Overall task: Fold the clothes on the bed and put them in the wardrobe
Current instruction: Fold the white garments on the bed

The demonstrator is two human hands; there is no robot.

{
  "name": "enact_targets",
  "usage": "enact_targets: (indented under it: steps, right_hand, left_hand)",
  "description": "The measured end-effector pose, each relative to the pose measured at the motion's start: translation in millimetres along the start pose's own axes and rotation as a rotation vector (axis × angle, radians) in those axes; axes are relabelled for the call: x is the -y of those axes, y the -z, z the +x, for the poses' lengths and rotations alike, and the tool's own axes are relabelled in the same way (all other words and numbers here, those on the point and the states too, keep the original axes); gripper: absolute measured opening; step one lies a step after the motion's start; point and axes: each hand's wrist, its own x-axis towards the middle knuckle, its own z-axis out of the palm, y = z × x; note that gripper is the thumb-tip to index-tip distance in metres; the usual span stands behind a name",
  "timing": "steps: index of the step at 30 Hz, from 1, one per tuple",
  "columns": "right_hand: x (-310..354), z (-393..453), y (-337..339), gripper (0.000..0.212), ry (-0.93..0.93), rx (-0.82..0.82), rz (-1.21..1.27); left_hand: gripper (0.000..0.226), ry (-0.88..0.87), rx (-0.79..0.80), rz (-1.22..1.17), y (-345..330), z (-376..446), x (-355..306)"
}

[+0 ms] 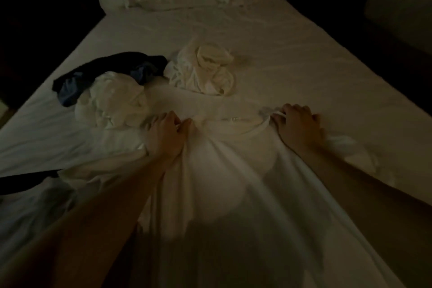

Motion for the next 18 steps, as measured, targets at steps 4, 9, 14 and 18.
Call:
enact_targets:
  steps: [4,9,14,18]
  right_hand:
    - [4,-22,13,0.036,0.014,-0.028,-0.063]
    - [-18,-65,47,0.047,0.01,0.024,-0.016]
    - [-50,-91,95,0.042,-0.264,0.2,0.017]
    - [-80,-100,113,0.062,-0.417,0.316,0.244]
  left_hand:
    - [0.041,-0.043,0.074,0.247,35,-17,2]
    - [0.075,0.162,0.52,0.712,113,-37,25]
    - [0.075,0.296,0.595,0.379,162,-52,25]
    - [0.06,0.346,0.326,0.095,178,-55,-13]
